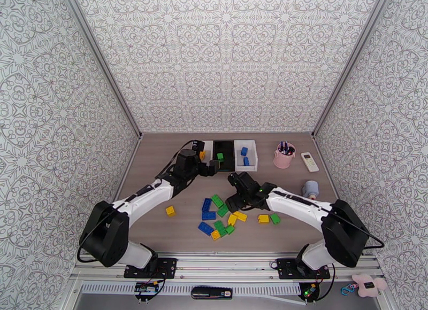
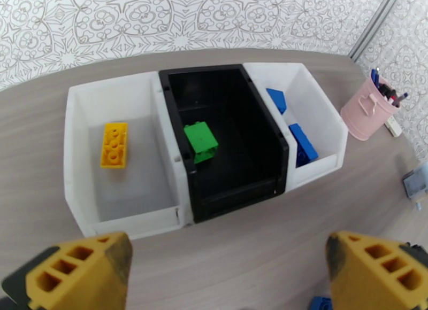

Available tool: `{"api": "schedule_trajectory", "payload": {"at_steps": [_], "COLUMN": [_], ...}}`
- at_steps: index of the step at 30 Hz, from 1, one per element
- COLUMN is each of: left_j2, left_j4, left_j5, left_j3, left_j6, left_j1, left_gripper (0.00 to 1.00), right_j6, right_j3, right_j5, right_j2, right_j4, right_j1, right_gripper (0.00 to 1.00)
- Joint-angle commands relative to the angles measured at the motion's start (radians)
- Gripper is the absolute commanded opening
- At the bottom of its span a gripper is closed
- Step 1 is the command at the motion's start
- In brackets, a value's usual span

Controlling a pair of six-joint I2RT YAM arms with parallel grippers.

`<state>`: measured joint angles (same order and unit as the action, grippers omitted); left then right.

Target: Sort the legos into containers by color

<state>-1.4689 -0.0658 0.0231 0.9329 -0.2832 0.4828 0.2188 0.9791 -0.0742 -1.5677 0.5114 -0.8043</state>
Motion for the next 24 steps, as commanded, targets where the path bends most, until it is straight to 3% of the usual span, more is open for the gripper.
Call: {"api": "schedule_trajectory", "payload": {"at_steps": [1, 9, 17, 24], "left_j2": [0.032, 0.025, 0.011, 0.019], "left_j4": [-0.072, -0.101, -0.092, -0.095], "left_j5": [-0.022, -0.015, -0.007, -0.027], "left_j3": [-0.033, -0.04, -0.031, -0.034], "left_j6": [0.026, 0.035, 0.068, 0.103], "left_j1": [-0.009, -0.008, -0.001, 0.015], "left_gripper": [1.0, 1.0, 1.0, 1.0], "right_j6": [-0.008, 0.005, -0.001, 0.01], "right_j3": [0.047, 0.063, 0.063, 0.05], "right_j5": [-0.002, 0.018, 0.017, 0.003], "right_j2": [-0.049, -0.119, -0.159, -0.167], "right_j4": [0.054, 0.051, 0.031, 0.005], "right_j1": [-0.01, -0.01, -0.01, -0.01], "right_gripper": [0.94, 0.72, 0.66, 0.49]}}
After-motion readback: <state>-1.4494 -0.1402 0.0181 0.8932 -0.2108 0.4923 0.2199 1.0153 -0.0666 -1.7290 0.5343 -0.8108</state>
